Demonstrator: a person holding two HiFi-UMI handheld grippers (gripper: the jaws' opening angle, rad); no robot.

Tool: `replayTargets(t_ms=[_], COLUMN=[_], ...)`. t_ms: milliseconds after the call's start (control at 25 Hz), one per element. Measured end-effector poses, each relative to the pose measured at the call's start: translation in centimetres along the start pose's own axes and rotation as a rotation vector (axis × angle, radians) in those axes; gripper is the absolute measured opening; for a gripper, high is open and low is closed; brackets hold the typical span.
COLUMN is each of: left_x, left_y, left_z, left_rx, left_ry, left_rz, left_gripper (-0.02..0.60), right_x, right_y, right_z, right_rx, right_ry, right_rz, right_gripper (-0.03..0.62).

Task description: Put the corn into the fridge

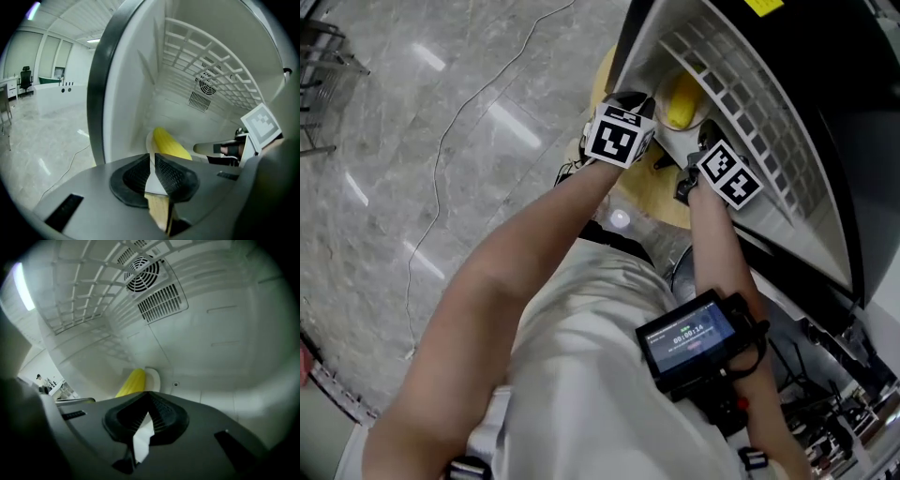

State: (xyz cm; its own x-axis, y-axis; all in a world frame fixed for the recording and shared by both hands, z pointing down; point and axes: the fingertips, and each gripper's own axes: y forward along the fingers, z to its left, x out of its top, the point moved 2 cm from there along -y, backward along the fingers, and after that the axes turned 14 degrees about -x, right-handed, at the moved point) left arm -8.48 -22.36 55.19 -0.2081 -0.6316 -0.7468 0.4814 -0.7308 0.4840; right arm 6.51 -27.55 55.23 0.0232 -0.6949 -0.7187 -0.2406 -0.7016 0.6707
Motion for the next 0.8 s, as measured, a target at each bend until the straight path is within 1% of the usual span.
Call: replayTargets(t_ms=[120,280,520,640,800], left_x=[-0.2,-0.1,0.0,-0.7,-1.5], left_y=[-1.4,-2.9,-5.8,-7.1,-8.9], left_z=[-0.1,-0.6,-1.8,-2.4,-3.7], left_rx=[0.014,0.007,0.004,-0.007,-0.043], left_ry=[0.000,0.022,0.074,0.065,0.064], left_rz=[0.008,0.010,-0.048,-0.066,-0.088], left_gripper=[0.013,0.008,0.008,0.008,0.008], right_x=[-0.2,-0.2,-1.1,-2.0,-2.8], right_y=[-0.9,-2.2,-4.2,-5.3,-7.3], right_z=[0.9,1.8,2.3,2.6,3.1], right_rx=[0.041,0.093,0.153,0.189,0.243], right_ry=[-0.048,-0.061,-0.051,-0.060,-0.064], right_rz=[0.004,-0.012,-0.023,-0.017,-0.028], right_gripper=[0.008,0.007,0.006,0.008,0.006])
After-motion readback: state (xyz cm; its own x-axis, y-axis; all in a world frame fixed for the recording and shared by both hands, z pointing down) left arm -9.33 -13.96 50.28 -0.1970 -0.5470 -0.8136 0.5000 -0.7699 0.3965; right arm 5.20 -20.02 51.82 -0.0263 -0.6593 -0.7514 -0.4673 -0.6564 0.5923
